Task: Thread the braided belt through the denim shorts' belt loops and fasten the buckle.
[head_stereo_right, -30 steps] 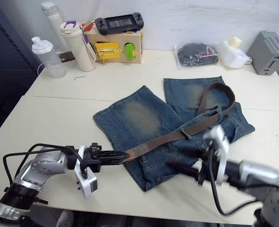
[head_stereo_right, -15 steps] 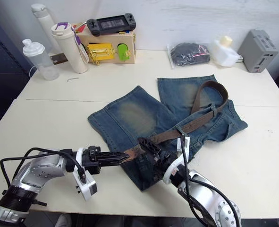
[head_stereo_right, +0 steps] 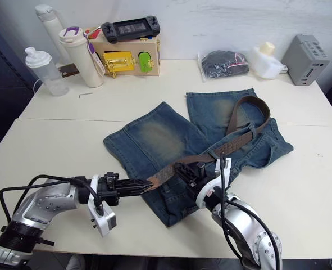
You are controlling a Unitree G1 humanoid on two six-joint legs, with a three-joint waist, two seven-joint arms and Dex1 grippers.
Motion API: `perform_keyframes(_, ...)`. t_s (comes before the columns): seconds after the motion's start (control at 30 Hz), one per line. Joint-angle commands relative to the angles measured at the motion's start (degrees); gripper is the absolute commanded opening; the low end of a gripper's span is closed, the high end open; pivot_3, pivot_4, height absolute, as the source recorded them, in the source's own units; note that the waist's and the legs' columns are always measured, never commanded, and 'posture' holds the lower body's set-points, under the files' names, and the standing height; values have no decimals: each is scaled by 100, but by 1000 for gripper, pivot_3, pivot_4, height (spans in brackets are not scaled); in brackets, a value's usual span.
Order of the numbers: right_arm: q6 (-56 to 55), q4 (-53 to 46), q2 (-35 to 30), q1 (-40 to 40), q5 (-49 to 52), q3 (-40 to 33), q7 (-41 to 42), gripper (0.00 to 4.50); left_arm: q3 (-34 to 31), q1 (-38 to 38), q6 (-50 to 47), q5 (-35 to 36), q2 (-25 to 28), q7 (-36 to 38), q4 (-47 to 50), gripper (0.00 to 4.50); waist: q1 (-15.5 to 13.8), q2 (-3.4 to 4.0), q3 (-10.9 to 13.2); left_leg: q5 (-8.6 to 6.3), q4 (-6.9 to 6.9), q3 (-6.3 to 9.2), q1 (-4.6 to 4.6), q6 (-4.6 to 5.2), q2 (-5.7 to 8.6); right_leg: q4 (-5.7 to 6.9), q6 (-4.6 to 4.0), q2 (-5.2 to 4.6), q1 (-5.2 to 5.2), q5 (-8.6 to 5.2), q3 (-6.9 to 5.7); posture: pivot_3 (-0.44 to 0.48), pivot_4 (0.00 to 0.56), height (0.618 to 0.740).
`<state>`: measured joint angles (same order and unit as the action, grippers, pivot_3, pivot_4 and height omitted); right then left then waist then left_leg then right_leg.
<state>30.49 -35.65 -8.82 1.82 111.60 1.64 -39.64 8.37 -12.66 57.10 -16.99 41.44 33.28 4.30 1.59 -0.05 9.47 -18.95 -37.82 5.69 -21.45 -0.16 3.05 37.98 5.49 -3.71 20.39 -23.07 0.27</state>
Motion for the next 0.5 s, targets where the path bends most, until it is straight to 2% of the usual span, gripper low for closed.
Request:
perform_keyframes(0.03, 2, -82, 133, -137, 140, -95, 6, 106, 57, -6, -29, 119, 31, -61, 209, 0, 0, 2, 1, 0, 0, 0, 0, 0, 0, 0, 0, 0, 0, 0, 0, 0, 150, 740)
perform_keyframes(0.17, 22, -22, 162, -206, 140, -132, 22, 106, 56, -20, -205, 27, -42, -95, 212, 0, 1, 3, 2, 0, 0, 0, 0, 0, 0, 0, 0, 0, 1, 0, 0, 0, 150, 740)
perform_keyframes(0.23, 20, 8, 143, -233, 140, -207, 91, 0, 80, 58, -706, 474, -49, 17, 287, 863, 1, 4, 2, 0, 0, 0, 0, 0, 0, 0, 0, 0, 1, 0, 0, 0, 150, 740)
perform_keyframes(0.27, -29, 36, 154, -280, 140, -371, 196, 0, 62, 115, -903, 487, -17, 67, 312, 1095, 2, 6, 3, 0, 0, 0, 0, 0, 0, 0, 0, 0, 1, 0, 1, 0, 150, 740)
perform_keyframes(0.33, -131, 131, 263, -359, 140, -743, 363, 0, 3, 294, -1349, 816, 6, 143, 424, 1974, 2, 8, 3, 0, 0, 0, 0, 0, 0, 0, 0, 0, 1, 0, 2, 0, 150, 740)
perform_keyframes(0.4, -100, 336, 193, -421, 140, -1150, 491, 0, -75, 567, -1737, 1281, 127, 294, 635, 2933, 4, 11, 3, 0, 1, 0, 0, 0, 0, 1, 0, 0, 1, 0, 2, 0, 150, 740)
perform_keyframes(0.47, -6, 562, 55, -462, 140, -1507, 613, 0, -176, 922, -2209, 1888, 247, 462, 921, 3709, 6, 12, 4, 0, 6, 0, 0, 0, 0, 0, 0, 0, 2, 0, 4, 0, 150, 740)
perform_keyframes(0.5, 69, 652, -34, -454, 140, -1630, 692, 0, -237, 1120, -2449, 2212, 291, 518, 1090, 3709, 5, 16, 6, 0, 7, 0, 0, 0, 0, 0, 0, -1, 2, 0, 6, 0, 150, 740)
